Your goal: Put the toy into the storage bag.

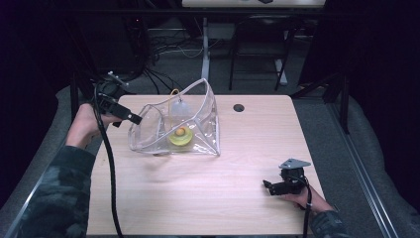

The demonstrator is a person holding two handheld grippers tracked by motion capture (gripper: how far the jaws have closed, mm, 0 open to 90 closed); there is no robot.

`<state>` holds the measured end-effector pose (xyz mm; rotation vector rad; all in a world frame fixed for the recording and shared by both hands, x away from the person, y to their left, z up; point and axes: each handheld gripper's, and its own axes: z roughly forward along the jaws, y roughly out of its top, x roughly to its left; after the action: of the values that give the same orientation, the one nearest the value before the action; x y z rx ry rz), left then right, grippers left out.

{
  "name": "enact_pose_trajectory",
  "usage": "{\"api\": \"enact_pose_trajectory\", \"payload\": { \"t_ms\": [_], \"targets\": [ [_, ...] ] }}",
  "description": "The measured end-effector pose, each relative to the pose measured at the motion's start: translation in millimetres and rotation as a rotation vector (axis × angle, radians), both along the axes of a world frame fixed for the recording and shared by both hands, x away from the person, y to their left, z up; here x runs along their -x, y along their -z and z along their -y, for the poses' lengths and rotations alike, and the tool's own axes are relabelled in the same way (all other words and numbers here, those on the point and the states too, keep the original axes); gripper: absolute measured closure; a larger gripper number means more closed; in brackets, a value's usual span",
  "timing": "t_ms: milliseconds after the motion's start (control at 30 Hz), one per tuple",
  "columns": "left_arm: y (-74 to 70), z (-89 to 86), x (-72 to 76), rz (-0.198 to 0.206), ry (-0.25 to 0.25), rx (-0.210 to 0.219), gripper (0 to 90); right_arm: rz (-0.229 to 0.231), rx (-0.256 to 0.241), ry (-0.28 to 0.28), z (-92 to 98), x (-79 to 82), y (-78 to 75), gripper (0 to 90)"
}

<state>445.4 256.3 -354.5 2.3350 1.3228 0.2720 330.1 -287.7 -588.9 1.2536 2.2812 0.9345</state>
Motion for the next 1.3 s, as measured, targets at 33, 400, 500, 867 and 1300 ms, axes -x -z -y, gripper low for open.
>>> {"api": "enact_pose_trajectory", "payload": {
  "t_ms": [33,400,500,867,1300],
  "targets": [
    [1.2,-2.6,1.8,-0.002,-0.004,-0.001,6.9,-0.001,0.002,-0.001,0.1,0.0,-0.1,0.1],
    [19.7,-20.5,24.8,-0.001,-0.023,-0.025,1.0,0.002,0.002,-0.002,0.2,-0.1,0.0,0.1],
    [27.2,-24.6,28.7,-0.011,-0.027,-0.022,0.2,0.001,0.003,-0.002,0.2,-0.1,-0.1,0.1],
    [56.5,-34.3,39.8,-0.032,-0.051,-0.014,0.0,-0.002,-0.003,0.000,-0.1,0.0,-0.1,0.0],
    [103.0,-39.8,50.8,-0.080,-0.035,0.005,0.0,-0.002,-0.003,0.000,-0.1,0.0,-0.1,0.1]
  ]
}}
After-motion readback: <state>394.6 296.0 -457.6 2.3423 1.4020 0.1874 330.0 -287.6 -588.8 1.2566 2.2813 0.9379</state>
